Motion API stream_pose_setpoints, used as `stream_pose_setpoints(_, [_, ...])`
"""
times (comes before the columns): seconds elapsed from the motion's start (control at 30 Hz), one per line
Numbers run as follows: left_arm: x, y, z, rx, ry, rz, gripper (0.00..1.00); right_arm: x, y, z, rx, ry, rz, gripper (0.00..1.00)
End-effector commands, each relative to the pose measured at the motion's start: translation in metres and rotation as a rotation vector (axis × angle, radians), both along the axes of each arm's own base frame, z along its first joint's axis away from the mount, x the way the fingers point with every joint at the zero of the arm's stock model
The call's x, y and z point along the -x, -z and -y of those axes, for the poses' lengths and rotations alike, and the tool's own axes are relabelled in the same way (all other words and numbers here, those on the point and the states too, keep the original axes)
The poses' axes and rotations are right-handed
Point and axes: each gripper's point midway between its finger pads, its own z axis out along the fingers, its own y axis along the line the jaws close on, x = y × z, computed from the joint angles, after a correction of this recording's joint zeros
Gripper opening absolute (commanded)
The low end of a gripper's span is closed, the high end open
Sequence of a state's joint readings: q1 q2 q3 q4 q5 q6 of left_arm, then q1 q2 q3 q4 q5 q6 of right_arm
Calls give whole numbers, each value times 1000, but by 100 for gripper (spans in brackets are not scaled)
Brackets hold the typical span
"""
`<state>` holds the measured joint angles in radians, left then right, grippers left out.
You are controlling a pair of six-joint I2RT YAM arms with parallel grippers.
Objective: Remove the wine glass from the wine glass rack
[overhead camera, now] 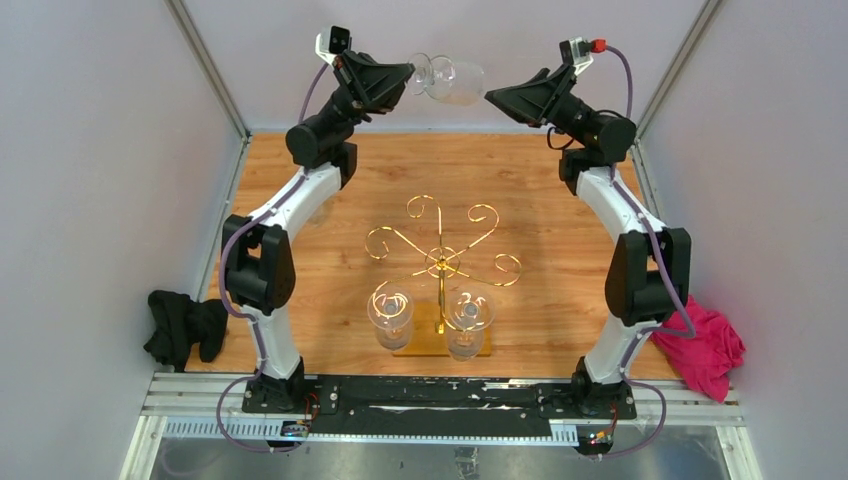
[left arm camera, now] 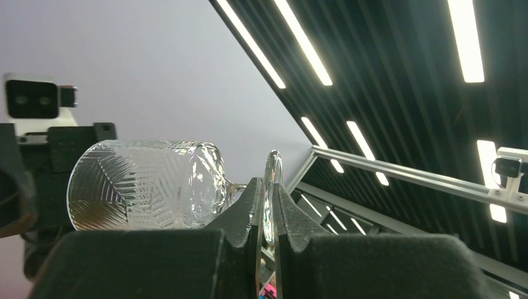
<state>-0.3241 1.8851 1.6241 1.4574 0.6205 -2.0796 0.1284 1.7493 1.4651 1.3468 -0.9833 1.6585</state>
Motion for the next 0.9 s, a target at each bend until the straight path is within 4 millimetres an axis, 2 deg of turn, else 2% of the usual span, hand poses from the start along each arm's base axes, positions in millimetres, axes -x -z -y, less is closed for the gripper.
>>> stream_pose_setpoints(0.0, [32, -18, -10, 52, 70, 40, 0, 31, -27, 10, -91, -56, 127, 62])
stream_pose_setpoints(0.33, [30, -12, 0, 53, 86, 28, 0, 46, -41, -6, -102, -124, 150, 60])
stream_pose_setpoints(0.47, [28, -11, 11, 41, 104, 22, 0, 48, -45, -21, -108, -198, 128, 59])
stream_pose_setpoints(0.57, [26, -10, 21, 32, 114, 16, 0, 57, -51, -33, -117, -245, 140, 57])
stream_pose_setpoints(0.7, [24, -6, 25, 31, 125, 8, 0, 69, -56, -43, -130, -277, 150, 54])
stream_pose_setpoints(0.73, [24, -6, 25, 31, 124, 9, 0, 71, -57, -45, -133, -284, 151, 50])
stream_pose_setpoints(0.8, [24, -6, 25, 29, 126, 11, 0, 73, -59, -47, -138, -294, 148, 34])
stream_pose_setpoints(0.87, [25, -7, 25, 29, 127, 13, 0, 72, -60, -47, -147, -299, 140, 23])
